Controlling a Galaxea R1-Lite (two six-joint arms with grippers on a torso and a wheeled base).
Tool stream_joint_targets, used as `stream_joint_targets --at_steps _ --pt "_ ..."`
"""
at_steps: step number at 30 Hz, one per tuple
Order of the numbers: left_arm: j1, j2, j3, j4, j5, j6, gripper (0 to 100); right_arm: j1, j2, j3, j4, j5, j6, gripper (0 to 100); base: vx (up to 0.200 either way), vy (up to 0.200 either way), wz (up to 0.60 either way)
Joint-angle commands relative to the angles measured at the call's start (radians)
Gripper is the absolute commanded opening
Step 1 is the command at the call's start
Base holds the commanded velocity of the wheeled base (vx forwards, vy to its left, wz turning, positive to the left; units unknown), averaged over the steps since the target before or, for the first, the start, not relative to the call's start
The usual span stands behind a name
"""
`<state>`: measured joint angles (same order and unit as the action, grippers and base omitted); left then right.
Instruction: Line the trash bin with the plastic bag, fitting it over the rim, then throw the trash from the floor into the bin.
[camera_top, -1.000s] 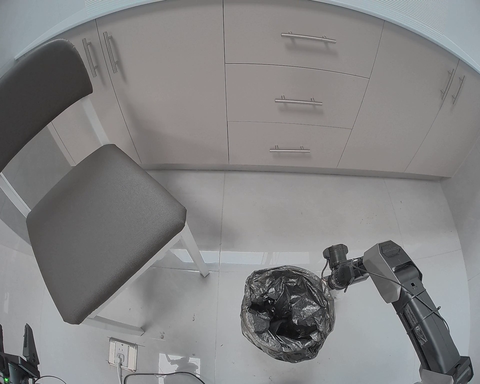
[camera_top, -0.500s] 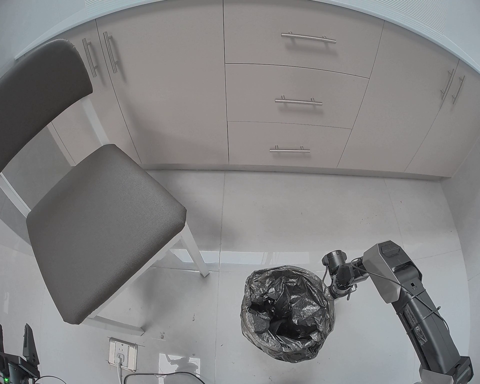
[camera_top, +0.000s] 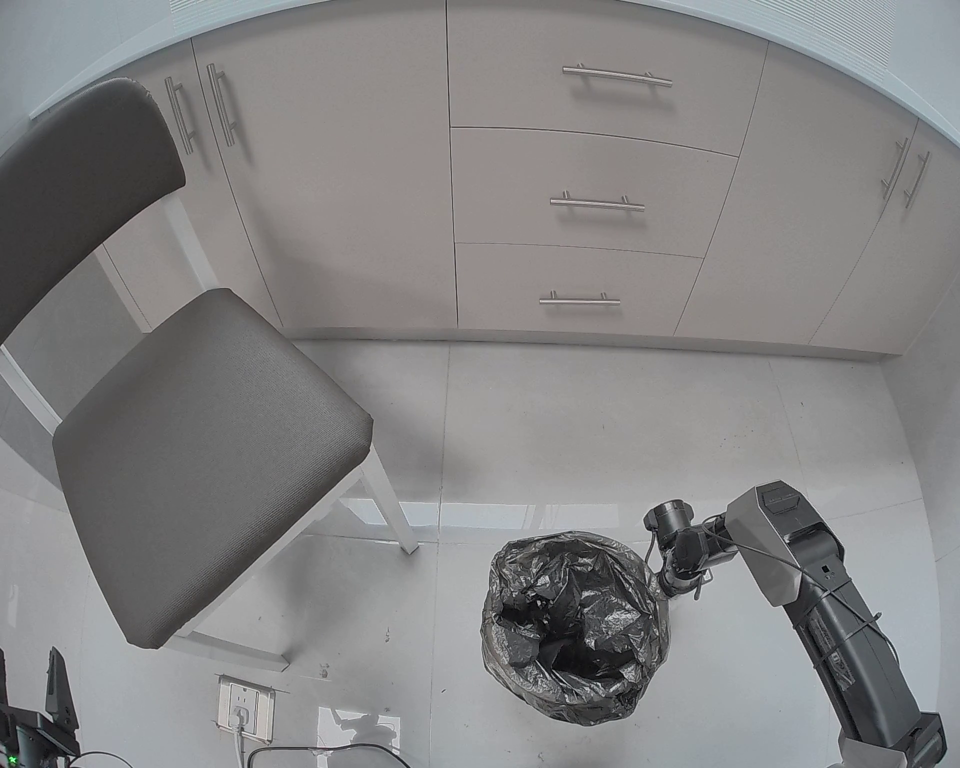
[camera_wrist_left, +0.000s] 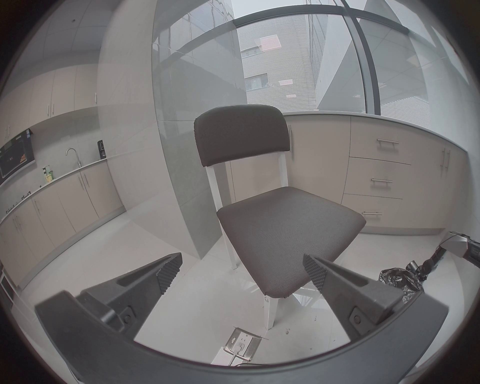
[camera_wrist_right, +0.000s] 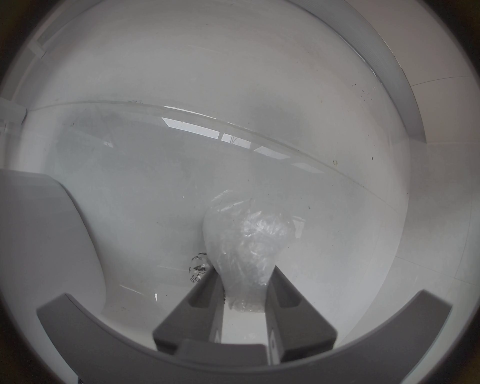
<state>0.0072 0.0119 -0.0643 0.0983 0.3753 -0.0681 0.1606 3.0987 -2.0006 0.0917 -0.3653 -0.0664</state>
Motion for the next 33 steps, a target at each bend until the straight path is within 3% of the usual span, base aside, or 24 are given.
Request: stream_joint_targets --at_steps 1,6,9,10,18,22,23,26,28,30,31,33 --pt "0.000 -0.006 0.000 0.000 0.001 -0.001 100 -0.001 0.001 0.001 0.000 0.000 0.000 0 0.000 0.000 0.00" --pt "0.000 -0.006 0.000 0.000 0.001 -0.002 100 0.000 0.001 0.001 -0.015 -0.006 0.013 0 0.000 0.000 0.00" --pt "0.000 -0.004 0.000 0.000 0.001 -0.002 100 0.000 0.001 0.001 -0.024 -0.006 0.073 0 0.000 0.000 0.00" --pt "0.000 -0.004 0.000 0.000 0.001 -0.004 100 0.000 0.001 0.001 -0.006 -0.009 0.154 0 0.000 0.000 0.00" --pt "-0.001 -0.004 0.000 -0.002 -0.013 -0.001 100 -0.058 -0.052 0.001 0.051 -0.047 0.260 0 0.000 0.000 0.00" --pt "-0.004 -0.004 0.014 -0.028 -0.062 0.001 100 -0.095 -0.111 0.001 0.178 -0.047 0.350 0 0.000 0.000 0.00" --pt "-0.004 -0.006 0.031 -0.065 -0.082 -0.001 100 -0.113 -0.121 0.001 0.284 -0.037 0.393 0 0.000 0.000 0.00" --pt "-0.003 -0.006 0.049 -0.108 -0.118 0.001 100 -0.141 -0.170 0.001 0.427 -0.018 0.450 0 0.000 0.000 0.00" --pt "-0.003 -0.006 0.049 -0.109 -0.141 0.004 100 -0.151 -0.246 0.001 0.447 0.009 0.531 0 0.000 0.000 0.00" --pt "-0.003 -0.006 0.049 -0.108 -0.145 0.005 100 -0.153 -0.250 0.001 0.448 0.014 0.543 0 0.000 0.000 0.00" --pt "-0.004 -0.003 0.046 -0.101 -0.227 0.017 100 -0.171 -0.296 0.001 0.508 0.040 0.608 0 0.000 0.000 0.00" --pt "-0.004 -0.003 0.047 -0.100 -0.322 0.021 100 -0.171 -0.331 0.001 0.562 0.068 0.631 0 0.000 0.000 0.00"
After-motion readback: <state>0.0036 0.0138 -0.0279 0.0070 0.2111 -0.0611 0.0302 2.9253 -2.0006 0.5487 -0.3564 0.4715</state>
